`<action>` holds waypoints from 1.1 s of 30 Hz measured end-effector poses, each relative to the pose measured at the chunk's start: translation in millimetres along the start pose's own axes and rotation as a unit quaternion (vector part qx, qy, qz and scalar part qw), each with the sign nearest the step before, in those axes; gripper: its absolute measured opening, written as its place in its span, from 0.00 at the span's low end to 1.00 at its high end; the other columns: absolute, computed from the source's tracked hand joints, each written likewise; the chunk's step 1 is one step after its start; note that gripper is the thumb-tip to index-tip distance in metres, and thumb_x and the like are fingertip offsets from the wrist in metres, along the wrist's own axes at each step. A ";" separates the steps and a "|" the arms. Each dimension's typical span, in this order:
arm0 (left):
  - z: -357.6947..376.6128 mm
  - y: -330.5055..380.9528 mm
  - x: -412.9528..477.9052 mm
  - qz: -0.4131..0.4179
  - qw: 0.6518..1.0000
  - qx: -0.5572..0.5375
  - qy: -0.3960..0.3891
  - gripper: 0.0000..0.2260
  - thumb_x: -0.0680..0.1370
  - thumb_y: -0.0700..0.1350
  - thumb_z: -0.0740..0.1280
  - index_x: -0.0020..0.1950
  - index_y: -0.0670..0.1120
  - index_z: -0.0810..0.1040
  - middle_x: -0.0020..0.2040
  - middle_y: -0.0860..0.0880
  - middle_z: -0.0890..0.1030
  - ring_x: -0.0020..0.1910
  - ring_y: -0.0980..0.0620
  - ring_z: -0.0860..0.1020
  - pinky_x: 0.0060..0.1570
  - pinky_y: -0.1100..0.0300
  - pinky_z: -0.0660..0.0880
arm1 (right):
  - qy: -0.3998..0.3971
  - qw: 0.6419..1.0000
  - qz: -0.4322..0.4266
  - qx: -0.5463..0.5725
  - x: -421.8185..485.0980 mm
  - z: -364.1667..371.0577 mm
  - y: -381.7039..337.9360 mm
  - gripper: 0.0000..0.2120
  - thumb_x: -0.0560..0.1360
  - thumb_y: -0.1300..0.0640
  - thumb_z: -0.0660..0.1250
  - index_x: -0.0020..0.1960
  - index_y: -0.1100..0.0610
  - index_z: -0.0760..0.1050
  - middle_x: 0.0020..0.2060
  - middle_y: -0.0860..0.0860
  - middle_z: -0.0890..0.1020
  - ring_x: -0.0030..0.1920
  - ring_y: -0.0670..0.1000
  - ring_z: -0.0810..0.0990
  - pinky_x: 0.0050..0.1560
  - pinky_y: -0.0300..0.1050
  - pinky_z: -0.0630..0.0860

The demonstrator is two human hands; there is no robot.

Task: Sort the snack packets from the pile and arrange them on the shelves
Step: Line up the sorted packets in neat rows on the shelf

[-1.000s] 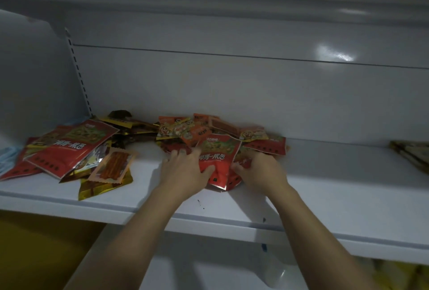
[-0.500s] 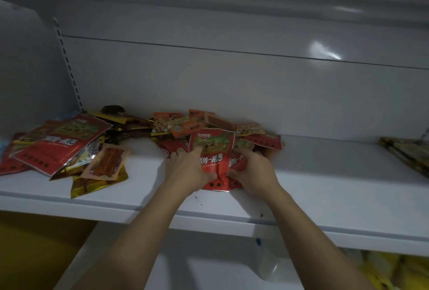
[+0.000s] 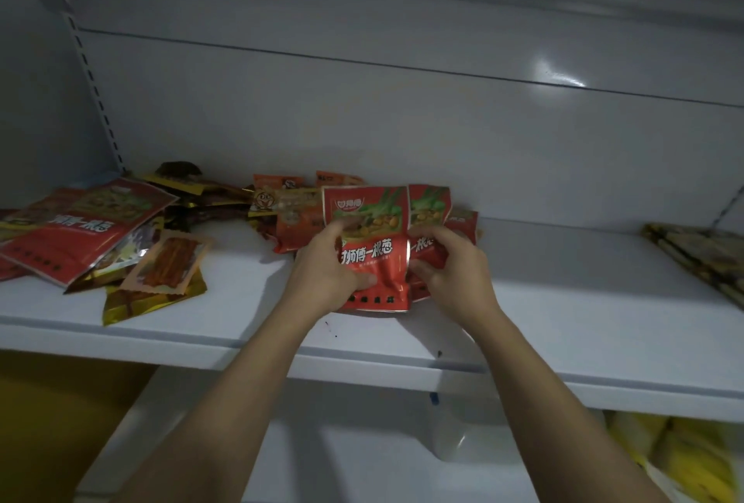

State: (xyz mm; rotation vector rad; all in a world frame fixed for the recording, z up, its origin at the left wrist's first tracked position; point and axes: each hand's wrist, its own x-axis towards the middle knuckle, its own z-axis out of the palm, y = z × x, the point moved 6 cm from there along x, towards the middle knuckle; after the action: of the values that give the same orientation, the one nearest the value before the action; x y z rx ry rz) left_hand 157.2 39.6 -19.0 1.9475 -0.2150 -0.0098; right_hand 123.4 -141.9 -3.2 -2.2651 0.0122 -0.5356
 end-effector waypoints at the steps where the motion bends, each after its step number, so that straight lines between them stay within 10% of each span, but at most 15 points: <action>1: 1.0 6.0 -0.2 0.013 1.000 -0.006 0.010 0.36 0.67 0.36 0.80 0.69 0.57 0.70 0.59 0.52 0.79 0.53 0.52 0.80 0.51 0.48 0.82 | 0.009 1.000 -0.001 0.002 0.1 -4.7 1.4 0.19 0.72 0.64 0.74 0.59 0.50 0.80 0.57 0.51 0.80 0.54 0.51 0.80 0.58 0.44 0.77; 6: 16.3 39.3 -4.0 0.072 0.996 -0.022 0.042 0.30 0.71 0.34 0.76 0.67 0.57 0.74 0.53 0.55 0.80 0.47 0.60 0.80 0.45 0.56 0.82 | 0.049 0.998 0.007 0.032 -3.5 -46.5 11.3 0.16 0.72 0.65 0.73 0.53 0.47 0.79 0.50 0.47 0.81 0.45 0.41 0.79 0.41 0.20 0.68; 21: 193.3 139.9 -53.8 0.185 0.977 -0.039 -0.100 0.30 0.74 0.38 0.74 0.71 0.59 0.67 0.52 0.61 0.75 0.48 0.63 0.78 0.48 0.60 0.81 | 0.184 0.980 0.074 -0.018 -83.7 -227.2 95.5 0.16 0.75 0.65 0.68 0.57 0.48 0.76 0.54 0.47 0.81 0.52 0.48 0.81 0.54 0.51 0.80; 26: 252.3 162.0 -72.4 0.185 0.969 -0.041 -0.160 0.35 0.73 0.34 0.74 0.71 0.62 0.65 0.55 0.57 0.76 0.50 0.56 0.82 0.50 0.50 0.82 | 0.204 0.973 0.093 -0.046 -118.6 -281.6 116.8 0.20 0.75 0.68 0.65 0.61 0.48 0.76 0.55 0.46 0.80 0.52 0.46 0.79 0.51 0.40 0.78; 33: 315.6 196.0 -105.6 0.205 0.956 -0.069 -0.196 0.22 0.75 0.36 0.72 0.61 0.59 0.72 0.49 0.59 0.76 0.45 0.62 0.79 0.40 0.65 0.81 | 0.265 0.954 0.126 -0.060 -167.1 -348.2 144.8 0.19 0.74 0.70 0.63 0.48 0.45 0.77 0.45 0.41 0.80 0.44 0.40 0.78 0.44 0.32 0.74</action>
State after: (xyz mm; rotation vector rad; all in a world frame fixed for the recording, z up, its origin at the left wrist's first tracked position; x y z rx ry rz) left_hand -9.4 -305.1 31.8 1.7149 -0.8563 -0.1363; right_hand -138.6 -457.5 39.6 -2.1250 0.6090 -1.0054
